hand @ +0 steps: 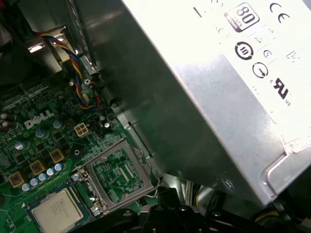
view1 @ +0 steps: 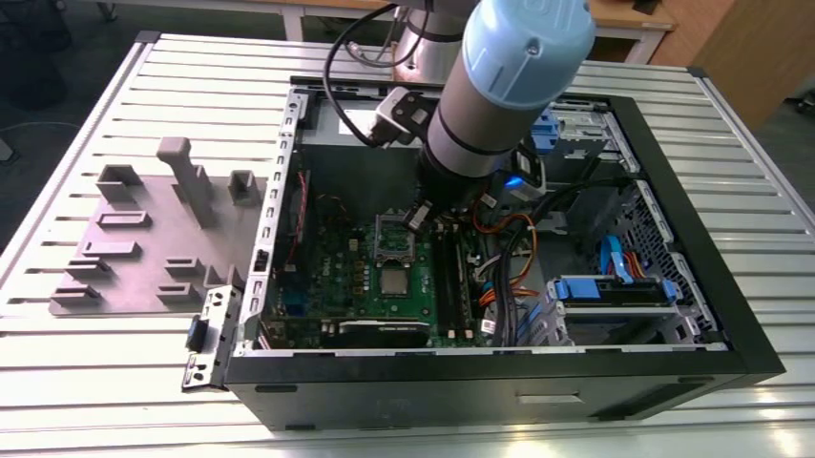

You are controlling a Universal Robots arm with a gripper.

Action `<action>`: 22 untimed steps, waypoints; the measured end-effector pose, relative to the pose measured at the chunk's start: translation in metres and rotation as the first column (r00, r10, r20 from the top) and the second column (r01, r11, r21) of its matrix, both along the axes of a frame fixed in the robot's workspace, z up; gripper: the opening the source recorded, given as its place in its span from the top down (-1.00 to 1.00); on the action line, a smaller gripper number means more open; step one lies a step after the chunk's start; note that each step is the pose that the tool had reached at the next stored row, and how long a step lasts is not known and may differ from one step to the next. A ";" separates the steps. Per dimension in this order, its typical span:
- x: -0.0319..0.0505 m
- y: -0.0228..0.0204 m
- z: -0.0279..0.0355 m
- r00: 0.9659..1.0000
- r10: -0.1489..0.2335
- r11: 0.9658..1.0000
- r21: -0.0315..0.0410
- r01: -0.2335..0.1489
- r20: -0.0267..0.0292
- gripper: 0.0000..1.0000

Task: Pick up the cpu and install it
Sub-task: 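Close the cpu cover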

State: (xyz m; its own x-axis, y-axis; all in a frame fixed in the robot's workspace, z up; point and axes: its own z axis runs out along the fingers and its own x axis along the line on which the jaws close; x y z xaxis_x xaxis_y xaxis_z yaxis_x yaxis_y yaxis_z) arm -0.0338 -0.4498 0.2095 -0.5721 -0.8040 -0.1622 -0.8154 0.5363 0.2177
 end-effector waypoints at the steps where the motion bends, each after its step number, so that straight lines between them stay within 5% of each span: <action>1: -0.0001 -0.0001 0.0006 1.000 0.000 1.000 0.000 0.000 0.000 0.79; 22: -0.0006 -0.0009 0.0071 1.000 0.000 1.000 -0.002 0.000 0.000 0.79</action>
